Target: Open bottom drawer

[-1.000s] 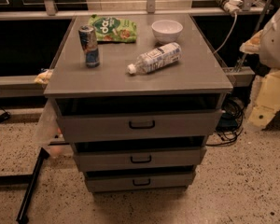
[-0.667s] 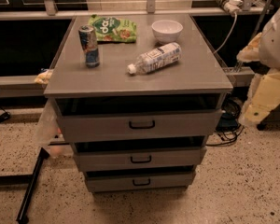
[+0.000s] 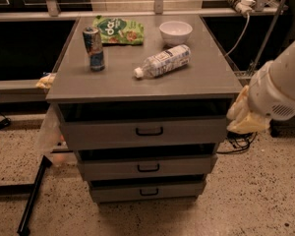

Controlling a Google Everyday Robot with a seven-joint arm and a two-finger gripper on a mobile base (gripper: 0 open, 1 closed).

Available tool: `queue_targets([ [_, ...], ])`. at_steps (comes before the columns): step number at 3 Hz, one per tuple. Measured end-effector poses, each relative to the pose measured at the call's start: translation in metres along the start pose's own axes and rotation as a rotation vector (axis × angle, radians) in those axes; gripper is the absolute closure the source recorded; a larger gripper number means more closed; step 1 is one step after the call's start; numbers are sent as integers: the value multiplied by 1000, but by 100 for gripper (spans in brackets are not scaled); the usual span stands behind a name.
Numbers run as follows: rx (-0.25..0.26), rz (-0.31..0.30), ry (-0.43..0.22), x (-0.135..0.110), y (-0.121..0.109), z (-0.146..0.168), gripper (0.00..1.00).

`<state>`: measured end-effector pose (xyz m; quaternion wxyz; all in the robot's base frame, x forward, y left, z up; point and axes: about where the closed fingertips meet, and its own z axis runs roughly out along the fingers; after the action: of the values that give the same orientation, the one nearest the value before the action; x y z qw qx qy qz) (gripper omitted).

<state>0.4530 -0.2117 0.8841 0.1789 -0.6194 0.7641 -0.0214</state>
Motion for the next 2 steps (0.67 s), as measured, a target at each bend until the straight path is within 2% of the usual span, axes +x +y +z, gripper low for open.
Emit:
queue_targets([
  [1, -16, -16, -70, 11, 2, 75, 89],
  [2, -34, 23, -138, 28, 5, 145, 100],
])
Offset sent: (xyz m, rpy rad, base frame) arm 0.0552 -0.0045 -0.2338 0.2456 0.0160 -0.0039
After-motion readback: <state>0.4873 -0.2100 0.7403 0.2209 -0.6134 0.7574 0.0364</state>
